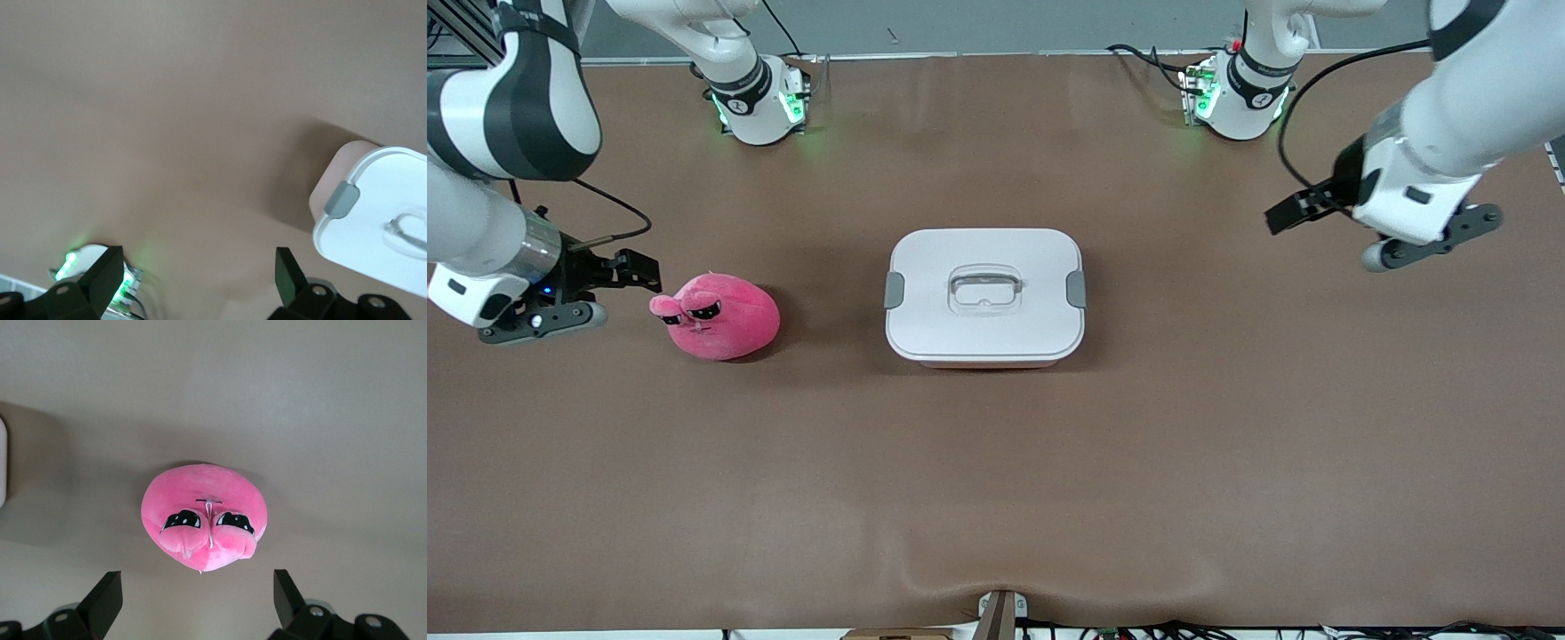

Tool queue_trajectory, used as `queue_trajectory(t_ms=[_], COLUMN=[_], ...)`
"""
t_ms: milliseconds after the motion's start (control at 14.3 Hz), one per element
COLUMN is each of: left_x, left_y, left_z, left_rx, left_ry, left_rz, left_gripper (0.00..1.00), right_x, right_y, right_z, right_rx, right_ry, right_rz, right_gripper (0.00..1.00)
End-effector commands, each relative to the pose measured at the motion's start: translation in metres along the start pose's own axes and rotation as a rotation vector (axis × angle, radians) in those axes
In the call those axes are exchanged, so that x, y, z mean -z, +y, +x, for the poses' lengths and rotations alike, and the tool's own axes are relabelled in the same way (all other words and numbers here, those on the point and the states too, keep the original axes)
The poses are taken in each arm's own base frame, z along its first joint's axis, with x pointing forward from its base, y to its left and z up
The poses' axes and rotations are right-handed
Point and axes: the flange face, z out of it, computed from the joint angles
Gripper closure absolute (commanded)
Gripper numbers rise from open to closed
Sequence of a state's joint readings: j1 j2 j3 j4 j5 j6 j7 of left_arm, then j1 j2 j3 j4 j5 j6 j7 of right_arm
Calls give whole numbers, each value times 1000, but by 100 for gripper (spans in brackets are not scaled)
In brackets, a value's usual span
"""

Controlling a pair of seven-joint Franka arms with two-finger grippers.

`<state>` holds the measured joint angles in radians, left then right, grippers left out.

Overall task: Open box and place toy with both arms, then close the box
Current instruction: 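Move the right gripper to the pink plush while the left gripper approaches the box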

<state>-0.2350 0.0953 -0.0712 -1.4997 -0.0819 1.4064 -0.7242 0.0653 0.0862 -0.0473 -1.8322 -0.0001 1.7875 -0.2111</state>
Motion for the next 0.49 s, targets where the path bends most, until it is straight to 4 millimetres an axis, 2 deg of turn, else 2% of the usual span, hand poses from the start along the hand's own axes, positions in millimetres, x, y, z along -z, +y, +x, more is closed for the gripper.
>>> queue_trajectory(t_ms=[0,70,209,418], left_x=[-5,-9,-20,-40], left_y=[27,38,62,92], left_z=[-12,-19,-30,-44], left_rx=[91,143,233,344], left_ry=[8,13,21,32], left_rz=[-16,-14,-18,-31], left_gripper=[0,0,0,0], right_x=[-25,-35,-55,-77], right_y=[-4,-6,-24,-27], right_z=[-9,-10,-11,-16], right_rx=[4,8,38,42], right_ry=[-5,-8,-22,-35], right_rz=[13,13,11,13], right_gripper=[0,0,0,0])
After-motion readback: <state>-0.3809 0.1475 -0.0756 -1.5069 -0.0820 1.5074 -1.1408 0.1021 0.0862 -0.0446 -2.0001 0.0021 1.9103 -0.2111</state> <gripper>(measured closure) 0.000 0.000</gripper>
